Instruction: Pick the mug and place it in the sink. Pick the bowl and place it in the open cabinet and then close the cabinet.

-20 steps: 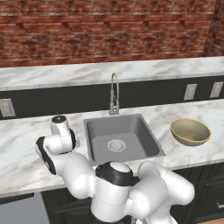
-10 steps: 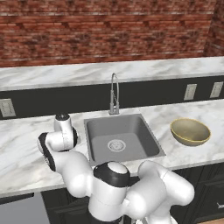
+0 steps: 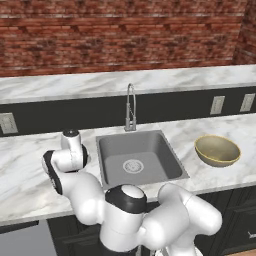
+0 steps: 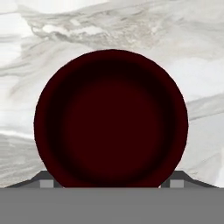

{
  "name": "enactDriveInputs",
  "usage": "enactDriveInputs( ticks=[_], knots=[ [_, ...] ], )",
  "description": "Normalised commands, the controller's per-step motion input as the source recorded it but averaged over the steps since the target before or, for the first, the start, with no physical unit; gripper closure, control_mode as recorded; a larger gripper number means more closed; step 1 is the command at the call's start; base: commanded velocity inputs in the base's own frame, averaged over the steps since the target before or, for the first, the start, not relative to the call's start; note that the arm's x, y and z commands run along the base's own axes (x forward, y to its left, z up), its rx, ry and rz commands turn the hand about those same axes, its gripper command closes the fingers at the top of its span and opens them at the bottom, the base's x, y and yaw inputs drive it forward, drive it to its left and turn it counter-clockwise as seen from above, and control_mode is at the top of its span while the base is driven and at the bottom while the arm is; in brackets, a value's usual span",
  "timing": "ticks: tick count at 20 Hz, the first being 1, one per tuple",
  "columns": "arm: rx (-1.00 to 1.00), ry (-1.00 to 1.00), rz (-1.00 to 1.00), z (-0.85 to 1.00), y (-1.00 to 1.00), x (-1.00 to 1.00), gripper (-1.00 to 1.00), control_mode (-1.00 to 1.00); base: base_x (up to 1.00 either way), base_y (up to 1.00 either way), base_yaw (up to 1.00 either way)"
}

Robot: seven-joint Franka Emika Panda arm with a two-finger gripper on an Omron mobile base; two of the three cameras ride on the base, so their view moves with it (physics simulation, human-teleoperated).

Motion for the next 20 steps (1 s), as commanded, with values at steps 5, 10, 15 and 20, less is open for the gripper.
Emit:
enactDriveInputs(
  ticks=[5,10,15,20],
  knots=[
    [-0.01,0.05,-0.18,0.18,-0.02,-0.01,1.0,-1.0,0.0,0.0,0.0],
    [-0.08,0.07,-0.26,0.28,-0.34,0.0,1.0,-1.0,0.0,0.0,0.0],
    [-0.13,0.0,-0.25,0.27,-0.78,0.0,1.0,-1.0,0.0,0.0,0.0],
    [-0.04,0.0,-0.3,0.03,-1.0,0.0,1.0,-1.0,0.0,0.0,0.0]
  ],
)
